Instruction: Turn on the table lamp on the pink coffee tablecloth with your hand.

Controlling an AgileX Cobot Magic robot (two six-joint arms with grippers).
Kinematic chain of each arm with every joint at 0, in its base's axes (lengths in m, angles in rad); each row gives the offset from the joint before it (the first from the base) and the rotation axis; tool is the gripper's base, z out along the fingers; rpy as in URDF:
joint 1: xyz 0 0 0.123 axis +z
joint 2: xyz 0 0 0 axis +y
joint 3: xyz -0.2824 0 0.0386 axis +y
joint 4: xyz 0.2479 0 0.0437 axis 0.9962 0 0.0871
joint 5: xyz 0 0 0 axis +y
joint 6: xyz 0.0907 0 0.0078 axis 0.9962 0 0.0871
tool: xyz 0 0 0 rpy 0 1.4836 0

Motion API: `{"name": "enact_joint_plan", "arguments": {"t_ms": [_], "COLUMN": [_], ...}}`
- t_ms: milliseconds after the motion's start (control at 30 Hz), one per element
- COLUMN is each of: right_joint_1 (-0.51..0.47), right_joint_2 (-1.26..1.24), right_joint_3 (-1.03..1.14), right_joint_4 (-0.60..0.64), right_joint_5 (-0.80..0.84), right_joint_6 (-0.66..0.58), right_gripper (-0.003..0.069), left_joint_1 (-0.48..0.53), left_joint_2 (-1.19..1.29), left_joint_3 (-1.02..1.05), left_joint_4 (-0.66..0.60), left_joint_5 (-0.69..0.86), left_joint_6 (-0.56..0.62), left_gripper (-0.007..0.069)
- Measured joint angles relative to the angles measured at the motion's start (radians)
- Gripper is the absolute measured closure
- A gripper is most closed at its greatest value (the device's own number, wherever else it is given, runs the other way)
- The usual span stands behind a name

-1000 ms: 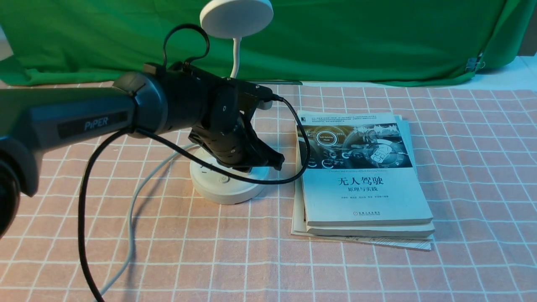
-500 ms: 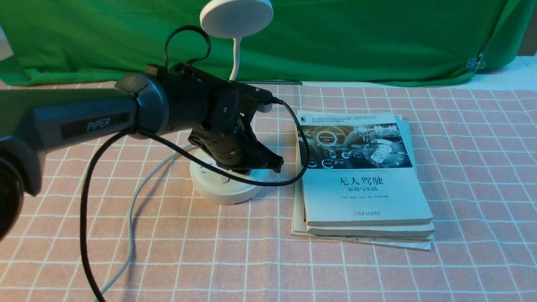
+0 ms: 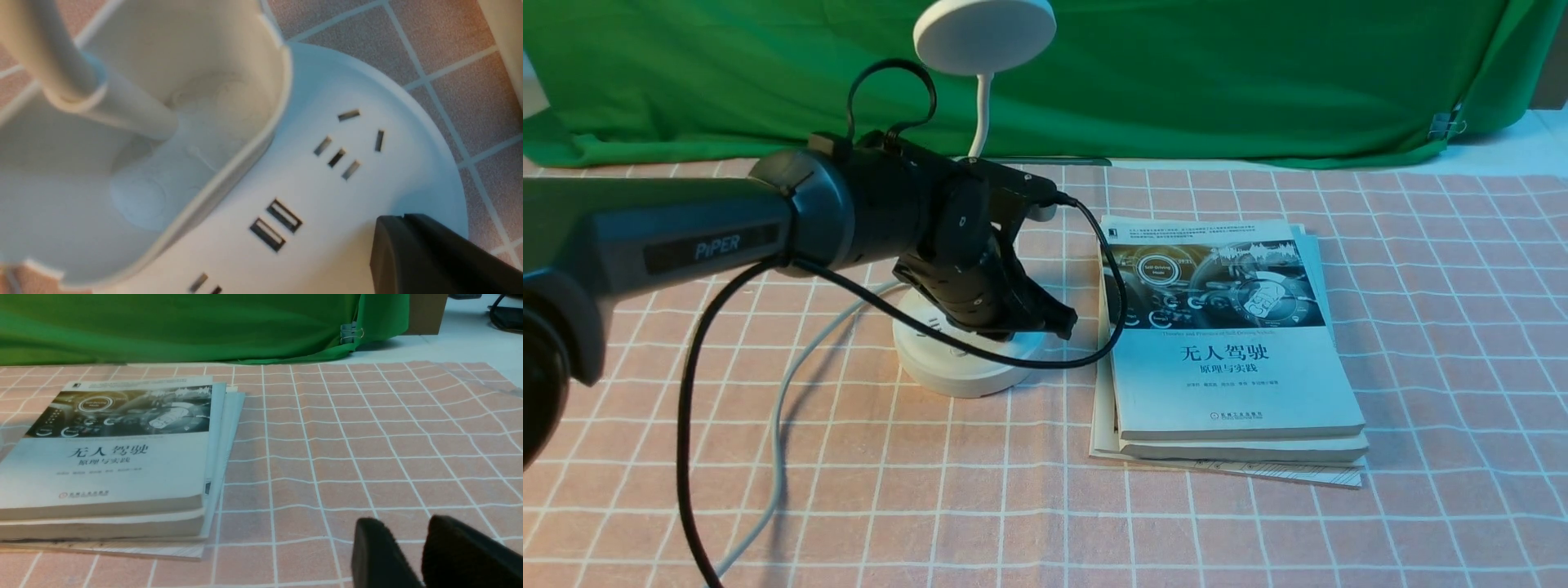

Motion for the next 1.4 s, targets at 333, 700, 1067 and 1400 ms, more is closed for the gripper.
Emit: {"name": "enact_joint_plan", "arguments": {"t_ms": [333, 700, 1067, 1400], "right_joint_1": [0.000, 0.000, 0.000, 0.000], "right_joint_2": [0.000, 0.000, 0.000, 0.000], "right_joint_3": [0.000, 0.000, 0.000, 0.000], "right_joint_4": [0.000, 0.000, 0.000, 0.000], "right_joint_5": [0.000, 0.000, 0.000, 0.000], "right_joint_6": [0.000, 0.000, 0.000, 0.000], "right_gripper": [0.0418, 0.0418, 0.0418, 0.0418], "left_joint_1": [0.003, 0.004, 0.004, 0.004], "left_joint_2": [-0.350, -0.935, -1.421, -1.535], "left_joint_3": [0.268, 0.687, 0.826, 0.827], "left_joint_4": [-0.010, -0.110, -0.112, -0.084], "left_joint_5": [-0.017, -0.140, -0.081, -0.107], "left_joint_6": [-0.039, -0.059, -0.063, -0.063], "left_gripper": [0.0603, 0.0603, 0.0603, 0.0603]}}
